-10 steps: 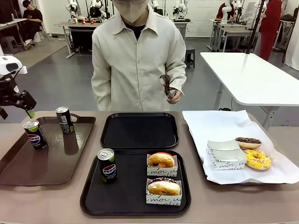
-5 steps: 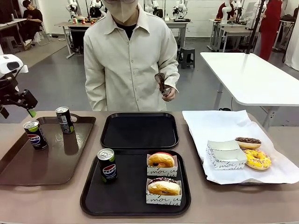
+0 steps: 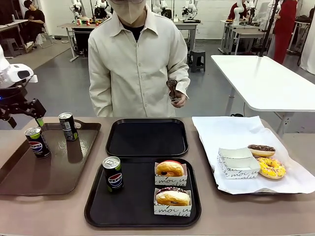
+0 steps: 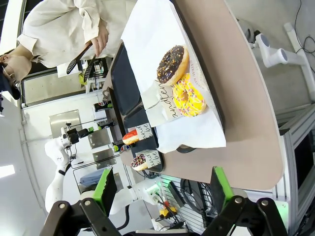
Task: Set up donuts and drinks on trays.
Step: Pick up one Pepsi coke from the Handle tray and place it on the Flat Tray without a Pepsi coke.
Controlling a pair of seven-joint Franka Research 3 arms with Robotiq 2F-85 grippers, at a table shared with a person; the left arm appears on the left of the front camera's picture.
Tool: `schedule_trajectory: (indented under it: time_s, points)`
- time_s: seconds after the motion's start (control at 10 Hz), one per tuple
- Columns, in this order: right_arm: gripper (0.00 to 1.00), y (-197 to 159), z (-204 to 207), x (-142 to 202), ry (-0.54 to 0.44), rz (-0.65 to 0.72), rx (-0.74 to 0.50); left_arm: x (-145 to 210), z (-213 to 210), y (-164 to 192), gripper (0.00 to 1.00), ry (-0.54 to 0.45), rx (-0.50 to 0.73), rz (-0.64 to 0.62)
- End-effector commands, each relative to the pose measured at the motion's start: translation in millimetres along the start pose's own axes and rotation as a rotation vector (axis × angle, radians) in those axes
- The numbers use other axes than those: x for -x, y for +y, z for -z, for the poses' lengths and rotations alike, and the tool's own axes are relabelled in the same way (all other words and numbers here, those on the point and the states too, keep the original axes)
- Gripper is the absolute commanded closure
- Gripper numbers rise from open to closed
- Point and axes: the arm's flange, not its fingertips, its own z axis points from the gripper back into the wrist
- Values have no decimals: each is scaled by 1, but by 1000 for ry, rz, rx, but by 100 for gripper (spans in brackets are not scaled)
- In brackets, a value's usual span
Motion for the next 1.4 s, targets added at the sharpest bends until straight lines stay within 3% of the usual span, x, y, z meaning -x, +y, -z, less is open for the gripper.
schedule_trajectory:
  time_s: [0.0, 0.6, 1.1, 1.2, 1.3]
  points:
    - [0, 0, -1, 2, 12, 6, 1, -21, 13, -4, 0, 46, -19, -12]
    - [0, 0, -1, 2, 12, 6, 1, -33, 67, -4, 0, 120, -79, -22]
    - [0, 0, -1, 2, 12, 6, 1, -23, 75, 1, 0, 112, -73, -34]
    - [0, 0, -1, 2, 12, 6, 1, -20, 73, 1, 54, 124, -71, -40]
    - [0, 0, -1, 2, 12, 6, 1, -19, 71, 1, 54, 126, -74, -41]
